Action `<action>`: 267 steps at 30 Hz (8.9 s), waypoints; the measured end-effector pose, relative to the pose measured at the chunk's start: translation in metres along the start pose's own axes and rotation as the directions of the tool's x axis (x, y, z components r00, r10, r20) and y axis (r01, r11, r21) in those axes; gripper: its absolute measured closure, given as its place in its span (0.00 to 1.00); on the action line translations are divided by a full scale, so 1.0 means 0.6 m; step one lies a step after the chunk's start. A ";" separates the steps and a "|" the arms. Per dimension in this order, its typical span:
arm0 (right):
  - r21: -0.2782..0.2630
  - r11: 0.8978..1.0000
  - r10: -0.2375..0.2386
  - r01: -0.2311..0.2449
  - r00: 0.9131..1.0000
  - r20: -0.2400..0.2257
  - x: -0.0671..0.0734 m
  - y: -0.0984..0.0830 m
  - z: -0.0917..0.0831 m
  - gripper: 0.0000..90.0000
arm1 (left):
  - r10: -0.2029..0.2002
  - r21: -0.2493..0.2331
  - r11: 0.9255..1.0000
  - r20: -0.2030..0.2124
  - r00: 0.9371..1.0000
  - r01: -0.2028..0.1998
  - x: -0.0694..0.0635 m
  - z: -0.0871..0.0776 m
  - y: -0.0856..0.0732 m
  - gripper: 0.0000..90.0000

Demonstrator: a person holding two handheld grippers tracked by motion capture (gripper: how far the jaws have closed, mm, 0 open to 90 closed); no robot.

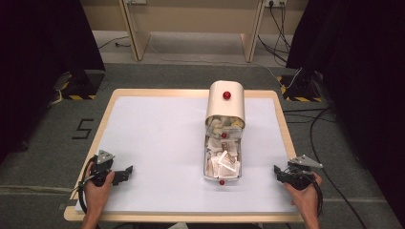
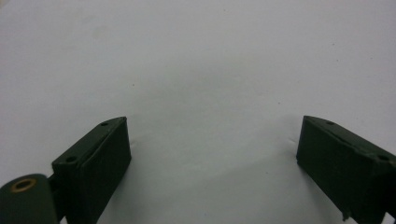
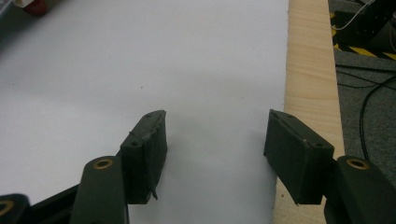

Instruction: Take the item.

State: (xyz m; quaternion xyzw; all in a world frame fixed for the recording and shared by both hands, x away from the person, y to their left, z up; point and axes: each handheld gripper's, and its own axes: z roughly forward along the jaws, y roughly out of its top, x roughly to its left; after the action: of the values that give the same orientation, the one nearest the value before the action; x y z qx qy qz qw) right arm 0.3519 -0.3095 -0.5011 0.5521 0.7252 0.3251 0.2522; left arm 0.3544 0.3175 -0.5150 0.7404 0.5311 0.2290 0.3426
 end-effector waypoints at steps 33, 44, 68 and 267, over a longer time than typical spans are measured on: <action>-0.002 1.000 -0.011 0.011 1.000 -0.013 0.012 0.009 -0.004 0.30 | 0.000 0.001 1.000 0.001 1.000 0.000 0.000 0.000 0.000 0.10; -0.057 0.998 -0.008 0.007 1.000 -0.016 0.027 0.024 -0.018 0.31 | 0.000 0.001 1.000 0.001 1.000 0.000 0.000 0.000 0.000 0.10; -0.125 0.991 -0.057 0.046 0.994 -0.088 0.072 0.058 -0.050 0.34 | 0.000 0.000 1.000 0.001 1.000 0.000 0.000 0.000 0.000 0.10; -0.297 0.954 -0.121 0.049 0.965 -0.232 0.096 0.116 -0.094 0.94 | -0.001 0.000 1.000 0.001 1.000 0.001 0.000 0.000 0.000 0.10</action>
State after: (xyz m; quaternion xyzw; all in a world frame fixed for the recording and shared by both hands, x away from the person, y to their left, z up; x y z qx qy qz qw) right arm 0.3404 -0.2526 -0.4118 0.4326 0.7189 0.4824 0.2516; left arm 0.3546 0.3177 -0.5150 0.7403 0.5312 0.2284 0.3430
